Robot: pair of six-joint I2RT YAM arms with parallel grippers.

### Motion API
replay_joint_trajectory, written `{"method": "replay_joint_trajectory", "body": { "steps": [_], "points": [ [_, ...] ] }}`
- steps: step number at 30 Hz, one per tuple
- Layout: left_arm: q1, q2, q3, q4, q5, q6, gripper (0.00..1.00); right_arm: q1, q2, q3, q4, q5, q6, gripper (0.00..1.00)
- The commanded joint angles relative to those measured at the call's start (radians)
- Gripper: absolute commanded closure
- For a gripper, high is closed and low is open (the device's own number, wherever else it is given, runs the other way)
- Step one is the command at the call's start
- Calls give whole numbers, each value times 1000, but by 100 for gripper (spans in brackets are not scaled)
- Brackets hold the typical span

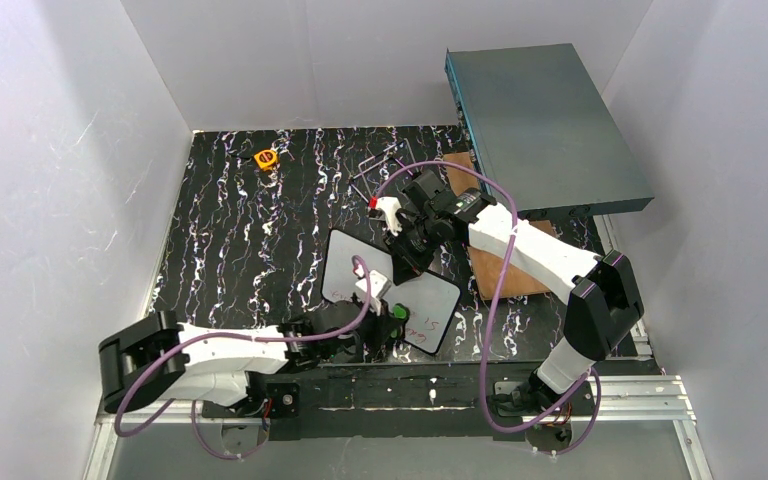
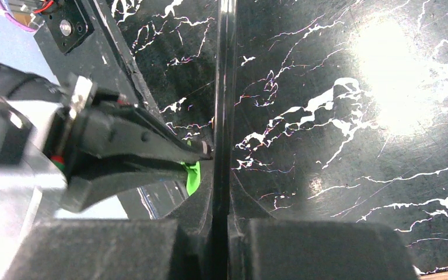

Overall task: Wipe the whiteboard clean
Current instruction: Erase the center of the board with the whiteboard.

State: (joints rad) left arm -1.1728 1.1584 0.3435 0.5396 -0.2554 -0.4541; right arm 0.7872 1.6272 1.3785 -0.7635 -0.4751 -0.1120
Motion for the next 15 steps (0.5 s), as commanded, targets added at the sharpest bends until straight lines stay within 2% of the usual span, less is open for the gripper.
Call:
{"method": "replay_joint_trajectory", "body": {
  "steps": [1,10,15],
  "points": [
    [-50,92,68,71,-7,0,100,32,17,20,30,-41,-66,99],
    [-74,182,139,99,7,28,100,32,8,16,31,-39,-67,99],
    [-71,119,121,30,-150,44,100,32,6,14,33,-40,-66,99]
  ]
}}
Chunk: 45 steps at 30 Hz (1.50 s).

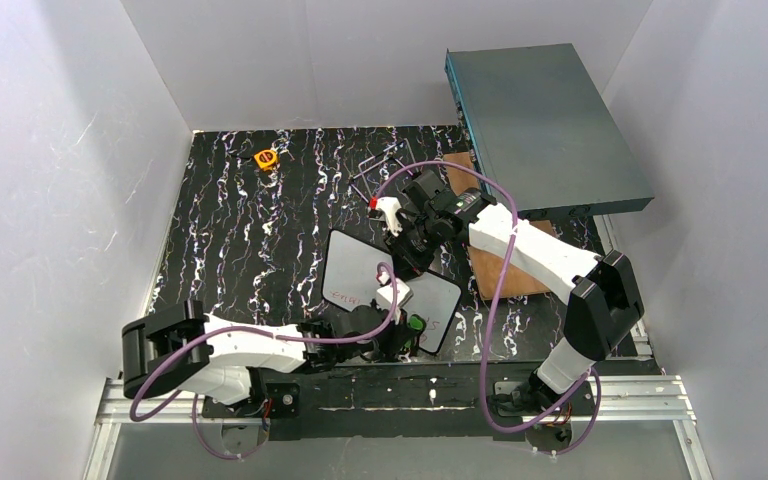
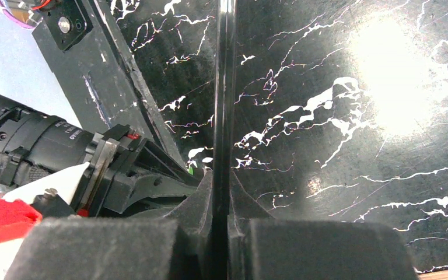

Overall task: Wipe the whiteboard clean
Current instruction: Erase the center of the board with the whiteboard.

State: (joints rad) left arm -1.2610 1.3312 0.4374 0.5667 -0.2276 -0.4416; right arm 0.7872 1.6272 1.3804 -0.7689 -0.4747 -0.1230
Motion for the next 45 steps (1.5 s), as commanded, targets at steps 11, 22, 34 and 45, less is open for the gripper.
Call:
{"method": "replay_joint_trajectory", "body": {
  "steps": [11,22,34,45],
  "points": [
    [123,-259,-7,-157,-197,50,100,34,11,14,39,-41,-55,99],
    [59,-66,49,-68,83,45,100,34,14,14,40,-39,-54,99],
    [9,11,104,-87,-51,54,100,35,7,9,41,-36,-56,99],
    [115,-189,79,-182,-139,79,100,35,10,12,42,-36,-55,99]
  ]
}}
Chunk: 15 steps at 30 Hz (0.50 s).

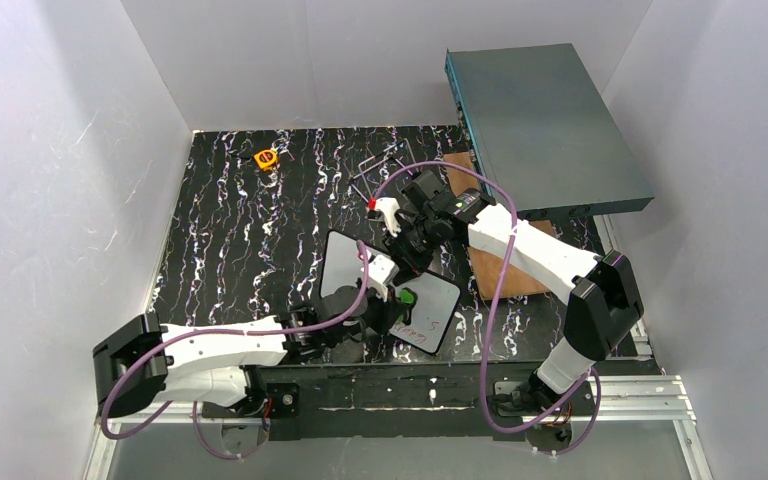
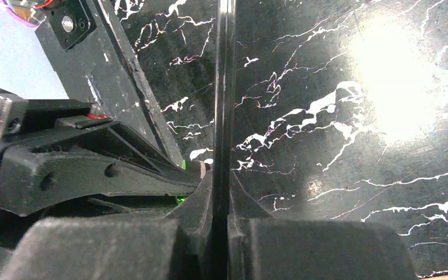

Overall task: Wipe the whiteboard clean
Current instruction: Erase the center of the board with the whiteboard.

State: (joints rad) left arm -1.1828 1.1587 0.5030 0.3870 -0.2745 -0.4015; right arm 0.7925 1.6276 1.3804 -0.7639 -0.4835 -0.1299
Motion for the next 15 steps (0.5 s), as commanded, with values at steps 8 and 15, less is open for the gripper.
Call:
{"method": "replay_joint_trajectory", "body": {
  "steps": [8,15],
  "points": [
    [-25,141,67,36,65,121,100,32,8,9,36,-23,-51,99],
    [-103,271,120,29,77,156,100,31,11,13,35,-24,-50,99]
  ]
}}
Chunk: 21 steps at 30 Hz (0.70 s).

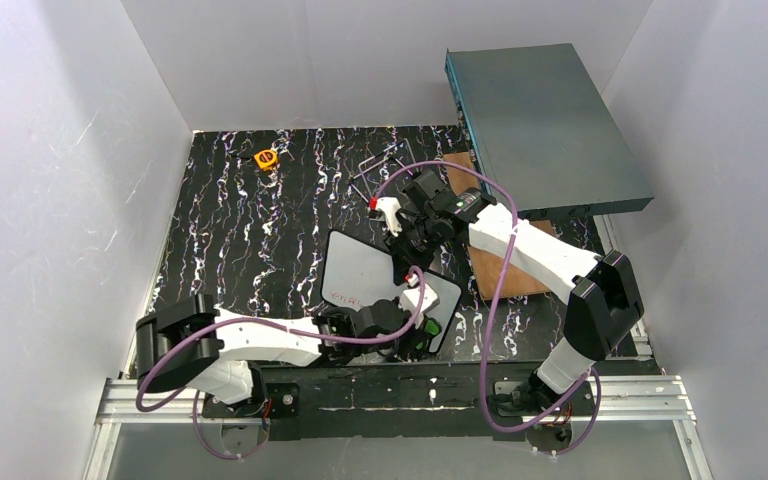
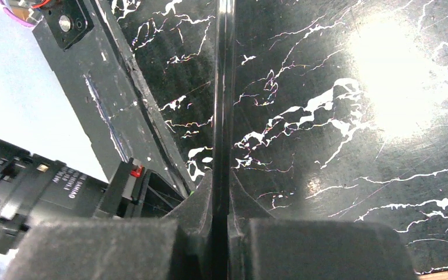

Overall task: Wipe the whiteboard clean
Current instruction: Erase the center of the board with the whiteboard.

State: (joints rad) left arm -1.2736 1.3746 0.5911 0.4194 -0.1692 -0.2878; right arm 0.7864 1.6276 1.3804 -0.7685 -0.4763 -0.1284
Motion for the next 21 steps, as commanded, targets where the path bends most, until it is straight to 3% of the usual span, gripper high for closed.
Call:
{"method": "replay_joint_trajectory", "body": {
  "steps": [1,7,21],
  "points": [
    [-21,67,34,-3,-29,43,100,37,11,12,39,-31,-51,99],
    [-44,113,62,-44,-39,80,100,38,12,12,39,-33,-52,99],
    [-32,45,179,-100,-82,169,100,30,0,10,41,-9,-53,99]
  ]
}}
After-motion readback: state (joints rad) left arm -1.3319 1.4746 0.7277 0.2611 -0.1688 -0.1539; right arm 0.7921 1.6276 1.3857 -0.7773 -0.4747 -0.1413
